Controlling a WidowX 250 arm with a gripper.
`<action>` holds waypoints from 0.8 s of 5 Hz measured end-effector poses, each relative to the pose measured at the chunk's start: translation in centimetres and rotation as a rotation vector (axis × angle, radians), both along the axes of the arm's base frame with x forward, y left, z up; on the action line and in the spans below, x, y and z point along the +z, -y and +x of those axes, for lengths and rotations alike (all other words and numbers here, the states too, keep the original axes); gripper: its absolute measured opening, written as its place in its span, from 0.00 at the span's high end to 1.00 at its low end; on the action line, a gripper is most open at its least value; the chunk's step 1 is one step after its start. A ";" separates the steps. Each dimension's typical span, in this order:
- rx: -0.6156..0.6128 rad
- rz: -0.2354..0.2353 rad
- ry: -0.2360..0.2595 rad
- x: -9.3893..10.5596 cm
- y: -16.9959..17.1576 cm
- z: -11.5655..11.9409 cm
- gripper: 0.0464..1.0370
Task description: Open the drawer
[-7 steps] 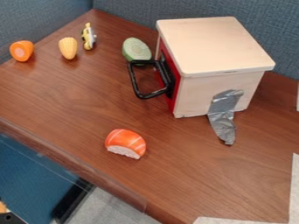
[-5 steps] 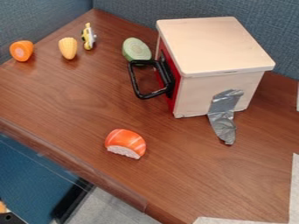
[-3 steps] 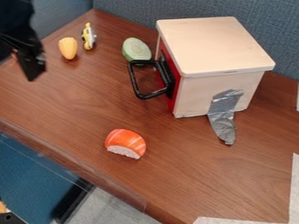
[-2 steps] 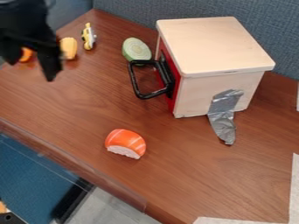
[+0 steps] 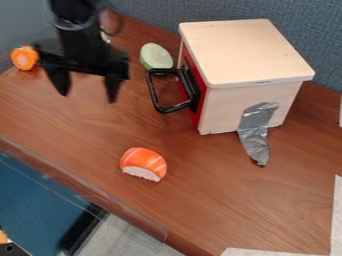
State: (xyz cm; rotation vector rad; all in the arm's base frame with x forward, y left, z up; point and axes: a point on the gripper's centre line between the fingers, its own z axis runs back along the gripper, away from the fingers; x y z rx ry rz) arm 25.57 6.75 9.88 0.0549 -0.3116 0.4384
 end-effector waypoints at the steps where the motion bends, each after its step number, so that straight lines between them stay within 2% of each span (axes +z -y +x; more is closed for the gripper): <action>1: 0.048 -0.013 0.025 -1.4 1.4 2.3 0.04; 3: 0.137 -0.048 0.095 -2.5 1.8 5.8 0.04; 4: 0.157 -0.083 0.144 -1.6 2.2 7.0 0.04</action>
